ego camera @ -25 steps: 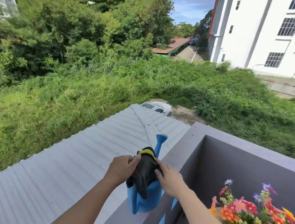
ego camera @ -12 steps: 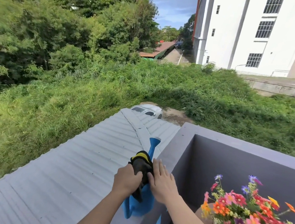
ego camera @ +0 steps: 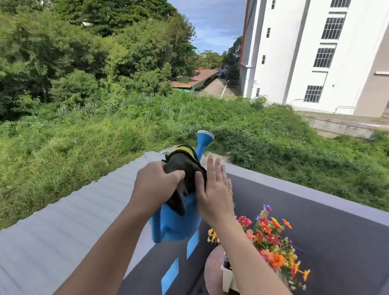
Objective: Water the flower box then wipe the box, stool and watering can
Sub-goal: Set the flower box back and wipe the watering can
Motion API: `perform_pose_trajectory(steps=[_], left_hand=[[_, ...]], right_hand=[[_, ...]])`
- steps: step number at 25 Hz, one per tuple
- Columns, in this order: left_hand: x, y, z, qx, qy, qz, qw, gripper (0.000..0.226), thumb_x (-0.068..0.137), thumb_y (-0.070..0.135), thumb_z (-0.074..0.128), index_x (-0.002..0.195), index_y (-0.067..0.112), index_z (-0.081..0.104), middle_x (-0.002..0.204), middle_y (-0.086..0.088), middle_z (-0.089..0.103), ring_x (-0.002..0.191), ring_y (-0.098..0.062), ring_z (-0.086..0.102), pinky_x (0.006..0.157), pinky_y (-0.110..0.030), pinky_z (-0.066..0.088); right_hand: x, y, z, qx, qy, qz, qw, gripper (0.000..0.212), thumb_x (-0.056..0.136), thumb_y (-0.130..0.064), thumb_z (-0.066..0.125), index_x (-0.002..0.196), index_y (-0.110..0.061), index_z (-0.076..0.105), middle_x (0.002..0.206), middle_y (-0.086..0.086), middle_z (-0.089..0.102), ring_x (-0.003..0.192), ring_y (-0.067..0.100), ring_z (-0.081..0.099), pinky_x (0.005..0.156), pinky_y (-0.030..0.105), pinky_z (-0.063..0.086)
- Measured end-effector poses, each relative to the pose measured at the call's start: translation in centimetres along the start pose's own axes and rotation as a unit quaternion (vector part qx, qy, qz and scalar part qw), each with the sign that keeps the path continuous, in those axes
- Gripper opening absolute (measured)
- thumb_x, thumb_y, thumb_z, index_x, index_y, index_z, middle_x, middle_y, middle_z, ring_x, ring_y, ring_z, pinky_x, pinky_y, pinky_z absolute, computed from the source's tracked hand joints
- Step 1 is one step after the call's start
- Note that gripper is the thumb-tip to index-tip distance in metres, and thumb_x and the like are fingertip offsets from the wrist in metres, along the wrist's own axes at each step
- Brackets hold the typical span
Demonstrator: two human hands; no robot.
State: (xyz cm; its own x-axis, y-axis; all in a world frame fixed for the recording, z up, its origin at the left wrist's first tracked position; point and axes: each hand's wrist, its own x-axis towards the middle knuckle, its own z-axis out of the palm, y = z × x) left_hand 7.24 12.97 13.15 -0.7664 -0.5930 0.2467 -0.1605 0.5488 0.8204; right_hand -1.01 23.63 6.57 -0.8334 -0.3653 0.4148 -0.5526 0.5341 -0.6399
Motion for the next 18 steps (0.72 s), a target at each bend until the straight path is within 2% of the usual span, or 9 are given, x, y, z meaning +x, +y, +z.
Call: perform_pose_trajectory(steps=[2,5,7,10,14,18], left_hand=[[-3.3,4.3,0.6,-0.069,-0.010,0.012,0.997,0.020,0.076,0.028,0.067,0.068,0.011,0.064,0.074,-0.012,0.070,0.075,-0.030,0.065,0.072,-0.039,0.053],[-7.1,8.9,3.2,-0.150,-0.054,0.027,0.987,0.024,0.070,0.029,0.069,0.060,0.009,0.062,0.061,-0.008,0.063,0.065,-0.029,0.062,0.065,-0.039,0.051],[-9.8,11.0,6.4,-0.181,-0.100,0.024,0.978,0.029,0.061,0.035,0.067,0.065,0.006,0.065,0.064,-0.010,0.067,0.068,-0.030,0.066,0.072,-0.045,0.055],[-13.9,12.3,12.6,-0.186,-0.163,0.031,0.968,0.027,0.065,0.035,0.065,0.065,0.008,0.065,0.065,-0.006,0.068,0.069,-0.026,0.066,0.073,-0.041,0.054],[-18.9,10.7,21.9,-0.146,-0.246,0.043,0.957,0.023,0.075,0.032,0.063,0.067,0.011,0.063,0.064,-0.004,0.065,0.072,-0.027,0.064,0.071,-0.038,0.050],[-24.5,4.3,32.5,-0.088,-0.291,0.037,0.952,0.021,0.083,0.030,0.059,0.086,0.011,0.066,0.080,-0.006,0.069,0.084,-0.028,0.062,0.070,-0.033,0.043]], right_hand=[[-2.1,0.1,-5.6,-0.009,0.051,-0.014,0.999,0.060,0.097,-0.049,0.023,0.150,-0.029,0.002,0.161,0.004,0.003,0.148,0.021,0.000,0.119,0.043,0.004],[-5.1,1.6,-12.9,-0.053,0.111,-0.014,0.992,0.061,0.094,-0.051,0.021,0.149,-0.032,0.003,0.161,0.004,0.001,0.148,0.021,-0.001,0.118,0.044,0.004],[-7.7,4.1,-16.9,-0.097,0.142,0.009,0.985,0.063,0.092,-0.053,0.019,0.149,-0.034,0.002,0.161,0.004,0.001,0.148,0.021,-0.002,0.118,0.043,0.003],[-12.2,9.5,-21.3,-0.147,0.157,0.067,0.974,0.063,0.091,-0.054,0.018,0.148,-0.036,0.001,0.161,0.004,0.001,0.148,0.023,0.000,0.118,0.045,0.003],[-18.7,18.2,-22.4,-0.186,0.140,0.187,0.954,0.068,0.085,-0.061,0.008,0.149,-0.036,0.002,0.161,0.004,0.001,0.148,0.023,0.000,0.117,0.047,0.003],[-26.2,29.0,-18.4,-0.200,0.099,0.305,0.926,0.077,0.077,-0.065,-0.003,0.148,-0.035,-0.002,0.161,0.005,0.001,0.148,0.021,-0.001,0.118,0.044,0.002]])
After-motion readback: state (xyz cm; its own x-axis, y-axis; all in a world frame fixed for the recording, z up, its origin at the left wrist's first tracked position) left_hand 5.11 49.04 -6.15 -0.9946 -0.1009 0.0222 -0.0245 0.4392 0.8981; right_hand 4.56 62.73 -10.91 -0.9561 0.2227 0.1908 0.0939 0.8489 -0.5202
